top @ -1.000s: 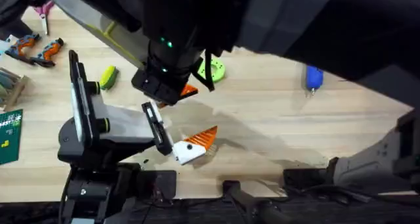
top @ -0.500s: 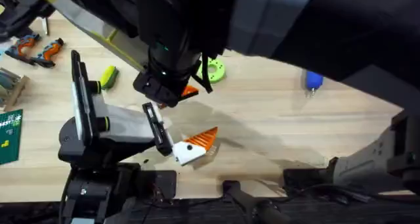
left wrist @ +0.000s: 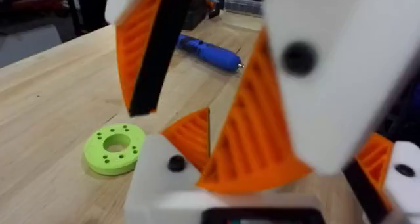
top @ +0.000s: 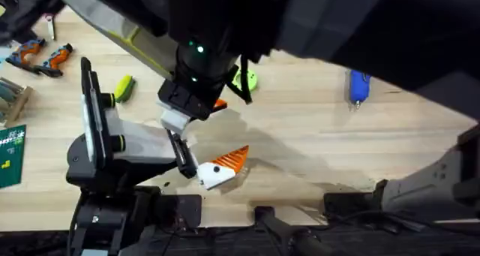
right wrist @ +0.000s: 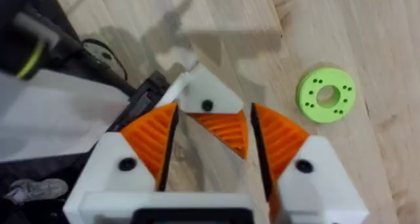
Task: Pick up the gripper from the table and insert it into the empty holder that is missing its gripper. Then pick up a screw, insert it into the mounting hole, and use the screwdriver to tighten it. Finally, clean up the table by picking up the vegetable and placing it into the bucket.
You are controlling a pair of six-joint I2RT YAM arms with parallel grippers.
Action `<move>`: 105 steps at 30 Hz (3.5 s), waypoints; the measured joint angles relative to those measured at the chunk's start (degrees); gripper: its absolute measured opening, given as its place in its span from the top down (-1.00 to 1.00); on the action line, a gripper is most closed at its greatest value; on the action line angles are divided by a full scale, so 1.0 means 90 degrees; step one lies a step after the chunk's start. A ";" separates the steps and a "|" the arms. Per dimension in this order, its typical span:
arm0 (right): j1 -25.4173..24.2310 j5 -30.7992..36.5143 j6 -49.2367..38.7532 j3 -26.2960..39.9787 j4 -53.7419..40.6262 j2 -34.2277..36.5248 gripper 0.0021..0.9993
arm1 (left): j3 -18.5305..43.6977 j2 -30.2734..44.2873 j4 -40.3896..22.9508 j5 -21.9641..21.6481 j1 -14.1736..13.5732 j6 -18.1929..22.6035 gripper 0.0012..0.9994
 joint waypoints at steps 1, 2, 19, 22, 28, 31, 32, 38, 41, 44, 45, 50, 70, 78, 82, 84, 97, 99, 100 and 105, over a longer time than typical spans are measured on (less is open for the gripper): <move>0.0013 -0.0015 0.0002 0.0000 0.0001 -0.0053 -0.35 | 0.0000 -0.0002 0.0000 0.0000 0.0000 0.0004 -0.99; 0.0016 -0.0032 0.0004 0.0000 0.0002 -0.0108 -0.41 | 0.0000 0.0000 0.0000 0.0000 0.0000 0.0007 -0.99; -0.0823 -0.0118 0.0499 0.0000 -0.0446 -0.1501 -0.98 | 0.0000 -0.0002 0.0000 -0.0002 0.0000 0.0026 -0.99; -0.1173 -0.0118 0.0637 0.0000 -0.0649 -0.1728 -0.98 | 0.0000 0.0000 0.0000 0.0000 0.0000 0.0026 -0.99; -0.1817 -0.0104 0.0962 0.0000 -0.1265 -0.2155 -0.98 | 0.0000 0.0000 0.0000 -0.0002 0.0000 0.0026 -0.99; -0.2064 0.0053 0.1220 0.0000 -0.1557 -0.2332 -0.99 | 0.0000 0.0001 0.0000 0.0000 0.0000 0.0026 -0.99; -0.2126 0.0117 0.1310 0.0000 -0.1618 -0.2373 -0.99 | 0.0000 -0.0002 0.0000 -0.0002 0.0000 0.0026 -0.99; -0.2266 0.0625 0.1784 -0.0068 -0.1712 -0.2640 -0.98 | 0.0000 0.0001 -0.0002 0.0000 0.0000 0.0022 -0.94; -0.2279 0.0865 0.2006 -0.0319 -0.1719 -0.2914 -0.98 | 0.0000 0.0001 0.0000 0.0000 0.0000 0.0046 -0.11; -0.2420 0.0980 0.2156 -0.0617 -0.1726 -0.3235 -0.98 | 0.0000 -0.0002 0.0000 -0.0005 0.0000 0.0055 0.87; -0.2509 0.1000 0.2200 -0.0707 -0.1722 -0.3336 -0.98 | 0.0000 -0.0002 0.0000 -0.0009 0.0000 0.0079 0.96; -0.3261 0.1057 0.2377 -0.1327 -0.1704 -0.3959 -0.98 | 0.0000 0.0000 0.0002 -0.0020 0.0000 0.0075 0.99; -0.7597 -0.0435 0.1391 -0.3993 0.0346 -0.4064 -0.99 | 0.0000 -0.0002 0.0002 -0.0026 0.0000 0.0075 0.99; -0.8221 -0.0631 0.0587 -0.3993 0.1614 -0.2579 -0.99 | 0.0000 0.0001 0.0002 -0.0024 0.0000 0.0075 0.99; -0.8359 -0.0645 0.0284 -0.3993 0.2094 -0.1879 -0.99 | 0.0000 -0.0001 -0.0003 -0.0024 0.0000 0.0075 0.99; -0.8393 -0.0645 0.0153 -0.3993 0.2347 -0.1541 -0.99 | 0.0000 -0.0002 -0.0012 -0.0024 0.0000 0.0075 0.99; -0.8394 -0.0644 0.0056 -0.3993 0.3184 0.0063 -0.99 | 0.0000 0.0001 -0.0015 -0.0024 0.0000 0.0075 0.99; -0.8394 -0.0645 0.0151 -0.3993 0.3181 0.0223 -0.99 | 0.0000 0.0000 -0.0017 -0.0024 0.0000 0.0075 0.99; -0.8394 -0.0616 0.0190 -0.3993 0.3179 0.0281 -0.99 | 0.0000 -0.0001 -0.0015 -0.0024 0.0000 0.0075 0.99; -0.8391 -0.0595 0.0313 -0.3993 0.3189 0.0282 -0.99 | 0.0000 0.0000 -0.0015 -0.0024 0.0000 0.0075 0.99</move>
